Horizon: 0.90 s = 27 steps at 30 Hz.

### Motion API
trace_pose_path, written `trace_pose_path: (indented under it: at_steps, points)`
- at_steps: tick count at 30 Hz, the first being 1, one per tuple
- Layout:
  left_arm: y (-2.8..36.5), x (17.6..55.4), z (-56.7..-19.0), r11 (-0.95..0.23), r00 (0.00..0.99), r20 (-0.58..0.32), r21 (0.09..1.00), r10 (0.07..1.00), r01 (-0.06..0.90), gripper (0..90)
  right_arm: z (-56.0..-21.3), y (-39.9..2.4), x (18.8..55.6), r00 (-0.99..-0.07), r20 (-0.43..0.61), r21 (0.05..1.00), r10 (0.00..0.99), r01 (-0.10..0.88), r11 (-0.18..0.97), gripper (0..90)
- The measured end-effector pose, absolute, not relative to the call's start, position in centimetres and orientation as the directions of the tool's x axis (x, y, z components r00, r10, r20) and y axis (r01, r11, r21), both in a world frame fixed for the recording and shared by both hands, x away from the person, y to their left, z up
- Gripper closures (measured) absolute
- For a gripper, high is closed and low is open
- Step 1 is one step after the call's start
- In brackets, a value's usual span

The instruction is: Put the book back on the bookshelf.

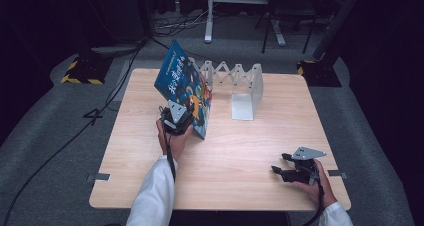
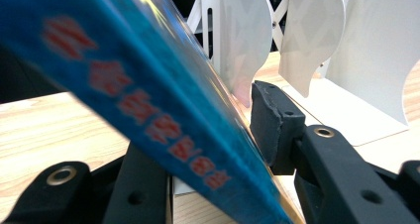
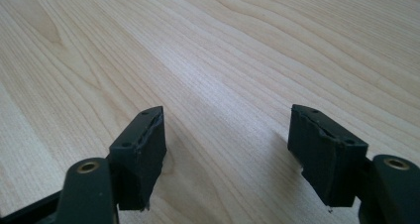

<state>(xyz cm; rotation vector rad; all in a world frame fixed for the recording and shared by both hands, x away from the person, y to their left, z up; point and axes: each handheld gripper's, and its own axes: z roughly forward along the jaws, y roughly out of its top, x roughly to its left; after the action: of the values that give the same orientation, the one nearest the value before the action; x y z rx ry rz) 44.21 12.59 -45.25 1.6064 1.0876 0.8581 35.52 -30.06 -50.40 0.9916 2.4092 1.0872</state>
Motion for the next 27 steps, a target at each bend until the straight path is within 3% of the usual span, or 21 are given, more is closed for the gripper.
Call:
trace_pose_path:
  at_steps: [15,27]
  points:
    - [13.9,43.5,-43.4,-0.147,0.367,0.055,0.963,0.928,0.225,61.0,-50.4,-30.1,35.6,-0.71,-0.004,0.751,0.704,0.463,0.471,31.2]
    - [15.4,42.3,-42.2,-0.216,0.425,0.105,0.951,0.899,0.221,50.1,-50.4,-30.0,35.6,-0.712,-0.003,0.749,0.702,0.464,0.473,31.0]
